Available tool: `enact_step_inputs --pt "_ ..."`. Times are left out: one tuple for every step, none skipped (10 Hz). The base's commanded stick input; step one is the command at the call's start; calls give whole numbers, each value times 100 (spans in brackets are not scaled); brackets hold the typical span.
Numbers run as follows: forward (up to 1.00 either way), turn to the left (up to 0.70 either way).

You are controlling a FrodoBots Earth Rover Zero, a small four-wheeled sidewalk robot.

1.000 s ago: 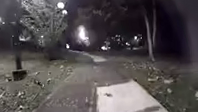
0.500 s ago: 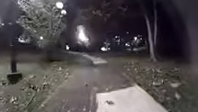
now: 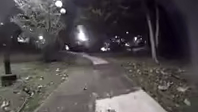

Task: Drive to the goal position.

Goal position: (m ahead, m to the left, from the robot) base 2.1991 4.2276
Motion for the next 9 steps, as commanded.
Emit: enact_step_inputs --pt "45 0" --pt "45 0" --pt "45 0" --pt "45 0" --pt "45 0" --pt "45 0" --pt "45 0" --pt "45 0" --pt "45 0"
